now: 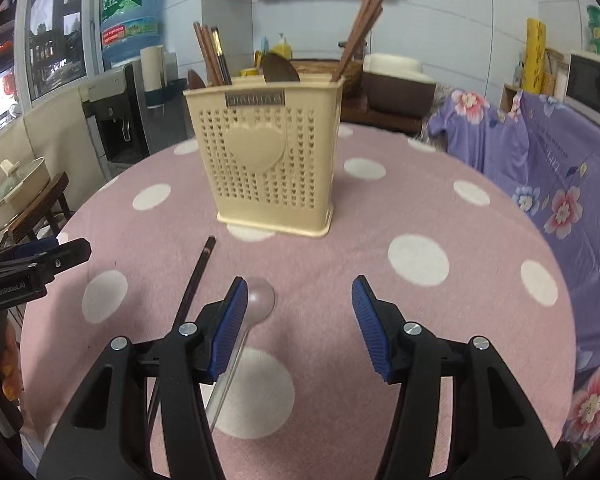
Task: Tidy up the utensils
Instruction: 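Grasp the clear plastic spoon with the right tool while the left tool grasps a black chopstick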
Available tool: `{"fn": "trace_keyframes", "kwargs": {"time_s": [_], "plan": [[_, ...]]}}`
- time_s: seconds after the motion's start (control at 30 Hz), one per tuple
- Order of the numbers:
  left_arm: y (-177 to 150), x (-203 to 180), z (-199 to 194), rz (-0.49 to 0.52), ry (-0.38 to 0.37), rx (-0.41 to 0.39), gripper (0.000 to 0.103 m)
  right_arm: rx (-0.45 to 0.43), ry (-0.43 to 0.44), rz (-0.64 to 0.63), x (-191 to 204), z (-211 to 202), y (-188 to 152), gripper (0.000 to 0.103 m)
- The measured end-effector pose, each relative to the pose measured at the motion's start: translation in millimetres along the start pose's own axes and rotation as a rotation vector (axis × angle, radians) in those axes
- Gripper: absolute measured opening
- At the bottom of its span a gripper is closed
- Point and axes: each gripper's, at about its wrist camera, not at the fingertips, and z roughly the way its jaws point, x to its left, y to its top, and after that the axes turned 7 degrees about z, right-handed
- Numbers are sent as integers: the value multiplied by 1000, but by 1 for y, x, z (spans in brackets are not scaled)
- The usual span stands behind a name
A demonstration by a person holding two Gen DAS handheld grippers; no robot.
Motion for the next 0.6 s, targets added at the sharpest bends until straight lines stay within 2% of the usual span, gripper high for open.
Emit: {"fn": "trace_keyframes", "kwargs": {"time_s": [0.2, 0.37, 0.6], "plan": [[2, -4, -4, 22, 13, -24, 87, 115, 18, 74, -4, 18, -1, 54], [1, -14, -4, 47, 9, -31, 87, 186, 16, 61, 15, 40, -1, 39], [2, -8, -9, 38, 20, -39, 86, 231, 16, 70, 37, 55, -6, 38]]}}
